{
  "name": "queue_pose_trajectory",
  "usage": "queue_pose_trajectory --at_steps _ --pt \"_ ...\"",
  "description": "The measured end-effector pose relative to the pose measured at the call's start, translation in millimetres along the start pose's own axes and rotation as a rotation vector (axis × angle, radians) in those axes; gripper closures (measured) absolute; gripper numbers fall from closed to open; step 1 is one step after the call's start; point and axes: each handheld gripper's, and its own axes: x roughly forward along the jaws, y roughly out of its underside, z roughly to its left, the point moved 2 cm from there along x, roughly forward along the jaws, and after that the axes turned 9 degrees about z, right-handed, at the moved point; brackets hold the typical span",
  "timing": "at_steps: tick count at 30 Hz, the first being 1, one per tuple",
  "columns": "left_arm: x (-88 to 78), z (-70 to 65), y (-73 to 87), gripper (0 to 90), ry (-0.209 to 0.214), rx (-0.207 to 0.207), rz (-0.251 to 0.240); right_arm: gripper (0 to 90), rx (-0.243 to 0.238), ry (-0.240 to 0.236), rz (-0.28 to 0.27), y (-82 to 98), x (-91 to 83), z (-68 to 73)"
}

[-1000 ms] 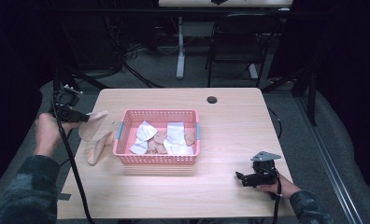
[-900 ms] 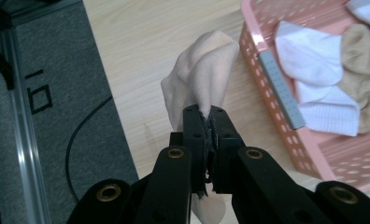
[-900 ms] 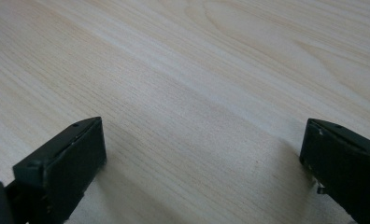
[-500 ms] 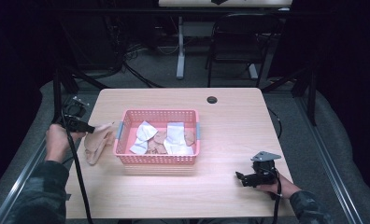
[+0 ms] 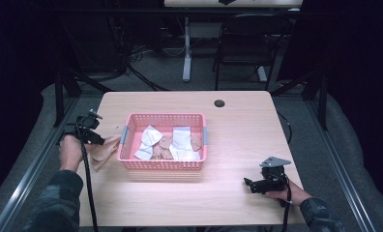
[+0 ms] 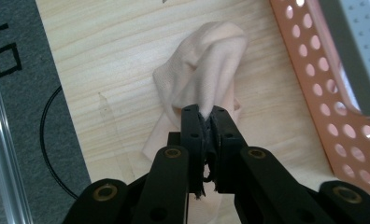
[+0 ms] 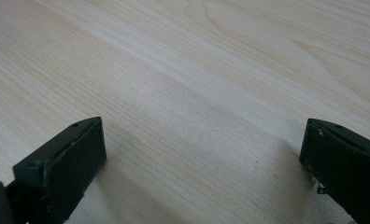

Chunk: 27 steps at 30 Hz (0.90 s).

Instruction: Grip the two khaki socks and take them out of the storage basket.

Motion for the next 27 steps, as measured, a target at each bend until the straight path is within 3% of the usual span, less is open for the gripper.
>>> queue_pose_trajectory --at_steps 4,9,11,19,27 --pt "2.0 4.5 1.6 76.0 0.014 -0.032 -0.013 0.0 0.0 -0.001 0.005 0.0 -0.3 0.0" --pt "-8.7 11.5 6.7 48.0 0.025 -0.086 -0.056 0.0 -0.001 -0.001 0.001 0.0 0.0 -0.1" --pt "-14.2 12.6 8.9 41.8 0.028 -0.091 -0.076 0.0 -0.002 -0.001 0.001 0.0 -0.1 -0.1" --pt "-44.8 10.5 24.0 25.8 0.004 -0.046 -0.141 0.0 -0.001 -0.002 0.001 0.0 0.0 -0.2" --pt "-61.7 -6.3 41.9 18.7 0.007 0.008 -0.176 0.0 -0.002 -0.001 0.001 0.0 -0.1 -0.1"
